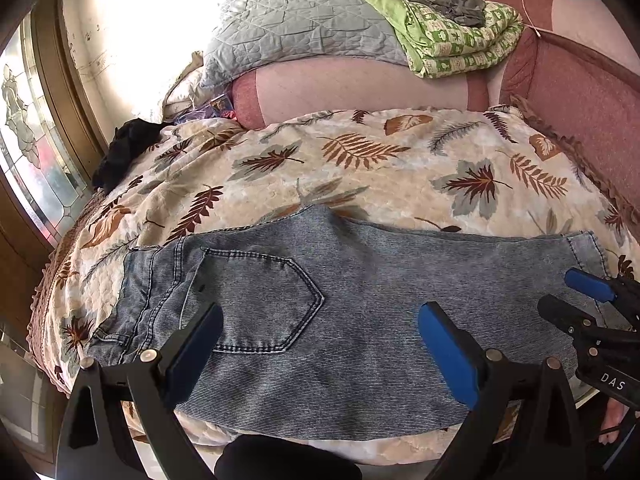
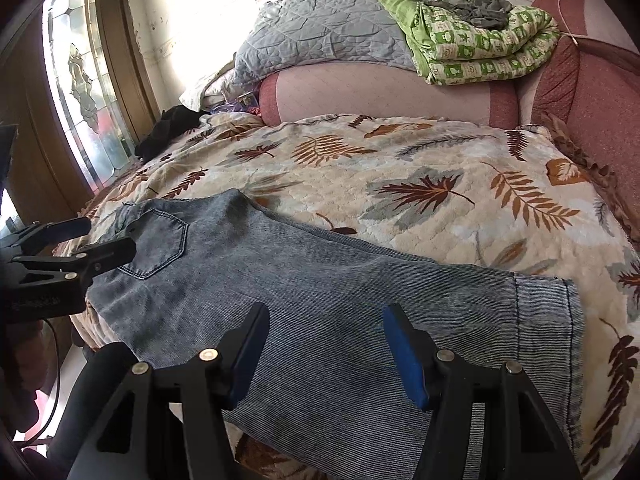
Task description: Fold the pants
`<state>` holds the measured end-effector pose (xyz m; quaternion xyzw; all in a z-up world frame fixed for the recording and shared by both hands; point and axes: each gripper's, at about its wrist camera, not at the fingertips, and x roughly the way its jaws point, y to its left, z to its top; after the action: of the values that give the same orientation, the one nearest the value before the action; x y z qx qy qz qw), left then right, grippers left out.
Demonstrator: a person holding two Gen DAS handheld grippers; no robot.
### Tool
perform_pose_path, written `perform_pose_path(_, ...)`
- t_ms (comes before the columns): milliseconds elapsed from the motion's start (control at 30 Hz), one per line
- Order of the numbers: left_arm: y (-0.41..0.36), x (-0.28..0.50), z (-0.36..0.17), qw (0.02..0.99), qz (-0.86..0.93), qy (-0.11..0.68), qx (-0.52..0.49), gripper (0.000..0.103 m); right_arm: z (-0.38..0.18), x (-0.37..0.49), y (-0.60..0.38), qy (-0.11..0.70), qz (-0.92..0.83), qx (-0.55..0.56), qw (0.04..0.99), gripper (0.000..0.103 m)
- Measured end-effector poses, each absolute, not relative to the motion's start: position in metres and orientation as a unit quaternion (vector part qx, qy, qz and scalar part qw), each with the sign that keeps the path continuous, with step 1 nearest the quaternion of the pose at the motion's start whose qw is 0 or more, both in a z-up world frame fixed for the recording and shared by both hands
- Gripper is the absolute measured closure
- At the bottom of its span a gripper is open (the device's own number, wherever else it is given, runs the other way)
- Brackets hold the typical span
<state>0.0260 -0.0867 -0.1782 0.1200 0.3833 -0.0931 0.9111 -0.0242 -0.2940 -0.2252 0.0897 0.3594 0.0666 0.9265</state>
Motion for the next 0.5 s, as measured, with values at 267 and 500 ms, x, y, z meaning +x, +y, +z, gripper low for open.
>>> perform_pose_path(267,-0.094,0.022,-0.18,0.906,-0.101,0.389,0.132,0.005,-0.226,-0.034,-0.312,0.358,0.047,0.097,0.927,0.04)
perform_pose_path(500,-0.109,0.017,-0.195,0.889,-0.108,0.412,0.168,0.005,-0.222,-0.049,-0.355,0.343,0.001,0.146,0.928,0.04)
